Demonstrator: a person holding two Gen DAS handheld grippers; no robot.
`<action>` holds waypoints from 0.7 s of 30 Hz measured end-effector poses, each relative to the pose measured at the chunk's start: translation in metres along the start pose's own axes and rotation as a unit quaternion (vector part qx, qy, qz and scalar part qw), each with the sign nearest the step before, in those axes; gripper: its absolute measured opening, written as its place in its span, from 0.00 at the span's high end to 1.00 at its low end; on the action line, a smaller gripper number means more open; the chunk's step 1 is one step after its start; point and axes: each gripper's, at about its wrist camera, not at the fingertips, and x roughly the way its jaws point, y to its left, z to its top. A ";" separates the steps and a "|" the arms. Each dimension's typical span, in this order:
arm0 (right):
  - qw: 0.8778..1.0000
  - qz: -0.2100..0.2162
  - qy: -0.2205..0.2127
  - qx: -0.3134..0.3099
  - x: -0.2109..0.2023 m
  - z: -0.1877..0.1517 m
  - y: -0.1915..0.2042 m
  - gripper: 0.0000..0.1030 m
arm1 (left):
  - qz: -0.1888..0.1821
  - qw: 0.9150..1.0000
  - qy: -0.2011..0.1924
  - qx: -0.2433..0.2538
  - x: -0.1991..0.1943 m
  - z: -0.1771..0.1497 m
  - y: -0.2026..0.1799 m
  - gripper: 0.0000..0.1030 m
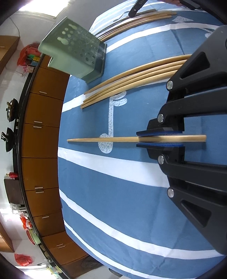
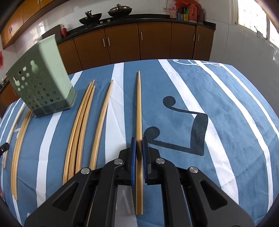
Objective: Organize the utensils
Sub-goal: 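Lift the held chopsticks upright with both grippers toward the green holder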
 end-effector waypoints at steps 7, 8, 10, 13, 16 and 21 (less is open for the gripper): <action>1.000 0.012 0.006 0.002 -0.010 -0.011 -0.001 0.92 | 0.000 1.000 0.001 0.006 -0.009 -0.011 -0.001 0.91; 1.000 0.012 0.006 0.002 -0.012 -0.013 -0.001 0.92 | 0.001 1.000 0.001 0.006 -0.010 -0.013 -0.001 0.91; 1.000 0.011 0.003 0.000 -0.014 -0.017 -0.001 0.92 | 0.001 1.000 0.002 0.006 -0.012 -0.016 -0.001 0.91; 1.000 0.009 0.002 -0.005 -0.015 -0.018 -0.001 0.92 | 0.003 1.000 0.002 0.008 -0.014 -0.019 -0.002 0.92; 1.000 0.014 -0.001 0.003 -0.019 -0.017 -0.002 0.93 | 0.006 1.000 0.005 0.011 -0.016 -0.021 -0.002 0.92; 0.999 0.018 -0.044 0.003 -0.047 -0.013 -0.004 0.93 | 0.003 1.000 -0.021 0.008 -0.038 -0.017 -0.001 0.92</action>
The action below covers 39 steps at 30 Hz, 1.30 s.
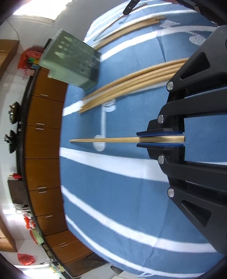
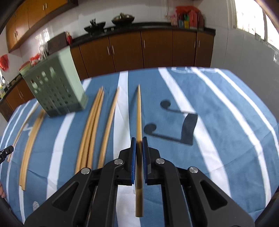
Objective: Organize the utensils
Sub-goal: 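Lift the held chopsticks upright with both grippers toward the green holder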
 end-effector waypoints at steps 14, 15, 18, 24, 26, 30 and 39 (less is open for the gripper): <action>0.993 0.019 -0.116 0.020 -0.062 0.036 -0.006 0.93 | -0.011 0.989 -0.147 -0.032 -0.091 0.046 0.003 0.92; 0.992 0.020 -0.123 0.021 -0.065 0.039 -0.006 0.93 | -0.012 0.988 -0.152 -0.033 -0.094 0.049 0.003 0.92; 0.989 0.023 -0.142 0.020 -0.074 0.047 -0.004 0.93 | -0.013 0.985 -0.170 -0.036 -0.104 0.059 0.004 0.92; 0.988 0.021 -0.153 0.013 -0.079 0.054 0.001 0.93 | -0.006 0.982 -0.185 -0.036 -0.111 0.071 0.003 0.93; 0.987 0.019 -0.158 0.010 -0.080 0.059 0.003 0.93 | -0.003 0.981 -0.189 -0.034 -0.113 0.076 0.002 0.93; 0.983 0.021 -0.182 0.005 -0.090 0.076 0.008 0.93 | 0.004 0.977 -0.208 -0.033 -0.125 0.090 0.000 0.93; 0.956 0.084 -0.280 0.004 -0.146 0.132 0.029 0.93 | -0.032 0.957 -0.286 -0.034 -0.184 0.138 -0.016 0.93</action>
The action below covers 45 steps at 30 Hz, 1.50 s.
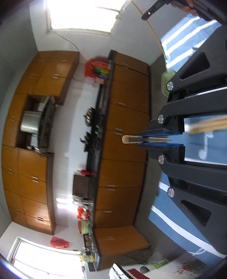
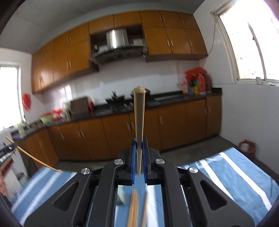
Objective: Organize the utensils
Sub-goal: 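Lift the held chopsticks upright with both grippers toward the green holder, then lower both chopsticks into the green holder and open both grippers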
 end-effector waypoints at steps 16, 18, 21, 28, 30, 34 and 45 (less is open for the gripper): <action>0.994 0.085 0.072 -0.013 0.039 -0.002 0.046 0.93 | -0.107 0.994 0.020 0.003 0.017 0.008 -0.070 0.93; 0.993 0.081 0.085 -0.013 0.047 -0.006 0.046 0.93 | -0.108 0.994 0.032 0.008 0.026 0.002 -0.075 0.93; 0.992 0.076 0.101 -0.015 0.057 -0.014 0.047 0.93 | -0.107 0.993 0.050 0.012 0.041 -0.008 -0.081 0.93; 0.990 0.068 0.125 -0.019 0.068 -0.027 0.051 0.93 | -0.103 0.990 0.094 0.014 0.073 -0.032 -0.084 0.93; 0.990 0.066 0.128 -0.013 0.068 -0.029 0.051 0.92 | -0.100 0.989 0.104 0.012 0.080 -0.037 -0.083 0.92; 0.989 0.065 0.132 -0.004 0.068 -0.029 0.049 0.89 | -0.095 0.990 0.107 0.006 0.083 -0.040 -0.078 0.90; 0.994 0.046 0.103 0.014 0.034 -0.029 0.022 0.74 | -0.075 0.994 0.075 -0.028 0.043 -0.040 -0.048 0.74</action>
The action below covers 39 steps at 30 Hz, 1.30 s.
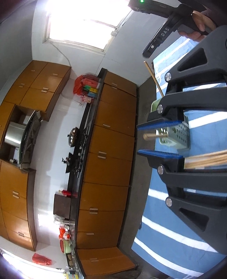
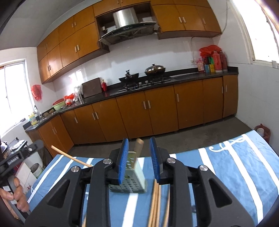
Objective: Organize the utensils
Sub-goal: 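Lower both chopsticks into the green holder and open both grippers, then close the left gripper on a chopstick while the right gripper grasps another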
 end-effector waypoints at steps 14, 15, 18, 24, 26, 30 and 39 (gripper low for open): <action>0.975 -0.049 0.214 0.042 0.055 -0.140 -0.054 0.75 | 0.083 0.985 0.146 -0.030 0.019 -0.122 0.074 0.69; 0.973 -0.048 0.223 0.038 0.058 -0.148 -0.051 0.75 | 0.082 0.984 0.156 -0.033 0.022 -0.129 0.075 0.69; 0.969 -0.055 0.241 0.021 0.068 -0.162 -0.044 0.75 | 0.077 0.980 0.180 -0.035 0.029 -0.147 0.078 0.69; 0.965 -0.071 0.252 0.009 0.072 -0.173 -0.051 0.82 | 0.063 0.976 0.205 -0.032 0.039 -0.167 0.071 0.69; 0.965 -0.075 0.251 -0.003 0.070 -0.174 -0.047 0.86 | 0.058 0.975 0.211 -0.032 0.043 -0.171 0.068 0.69; 0.964 -0.117 0.241 -0.006 0.070 -0.173 -0.053 0.93 | 0.046 0.974 0.221 -0.028 0.047 -0.178 0.062 0.72; 0.963 -0.129 0.237 0.006 0.070 -0.170 -0.064 0.93 | 0.028 0.968 0.249 -0.005 0.058 -0.193 0.048 0.85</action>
